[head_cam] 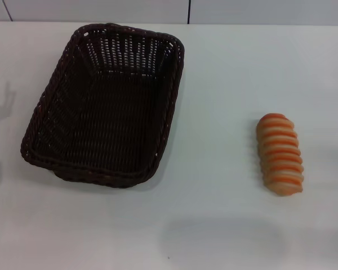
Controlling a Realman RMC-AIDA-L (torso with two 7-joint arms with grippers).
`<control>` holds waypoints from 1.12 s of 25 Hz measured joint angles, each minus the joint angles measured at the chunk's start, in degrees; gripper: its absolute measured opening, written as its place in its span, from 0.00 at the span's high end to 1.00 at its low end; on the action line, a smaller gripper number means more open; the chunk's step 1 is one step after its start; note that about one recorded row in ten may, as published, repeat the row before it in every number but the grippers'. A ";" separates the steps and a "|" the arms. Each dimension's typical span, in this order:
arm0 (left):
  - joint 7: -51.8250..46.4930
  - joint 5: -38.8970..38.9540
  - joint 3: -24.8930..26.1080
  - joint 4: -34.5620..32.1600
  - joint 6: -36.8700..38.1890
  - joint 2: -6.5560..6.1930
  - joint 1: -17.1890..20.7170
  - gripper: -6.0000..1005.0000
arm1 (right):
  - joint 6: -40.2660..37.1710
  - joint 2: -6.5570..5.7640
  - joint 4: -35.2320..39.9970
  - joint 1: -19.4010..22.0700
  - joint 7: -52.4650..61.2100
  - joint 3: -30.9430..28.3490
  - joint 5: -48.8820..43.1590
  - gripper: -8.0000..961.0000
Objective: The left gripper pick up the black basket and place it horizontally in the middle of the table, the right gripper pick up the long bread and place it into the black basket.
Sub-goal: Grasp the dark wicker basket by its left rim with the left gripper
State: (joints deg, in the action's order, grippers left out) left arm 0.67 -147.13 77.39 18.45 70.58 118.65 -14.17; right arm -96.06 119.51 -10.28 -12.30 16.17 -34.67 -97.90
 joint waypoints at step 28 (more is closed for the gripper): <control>5.31 -18.02 6.77 71.02 -86.22 -6.57 6.45 0.21 | 0.12 -0.02 -0.15 0.53 0.12 2.92 0.00 0.17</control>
State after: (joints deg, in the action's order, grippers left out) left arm 5.97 -165.15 84.16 89.47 -15.64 112.08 -7.72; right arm -95.94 119.49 -10.43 -11.77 16.29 -31.75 -97.90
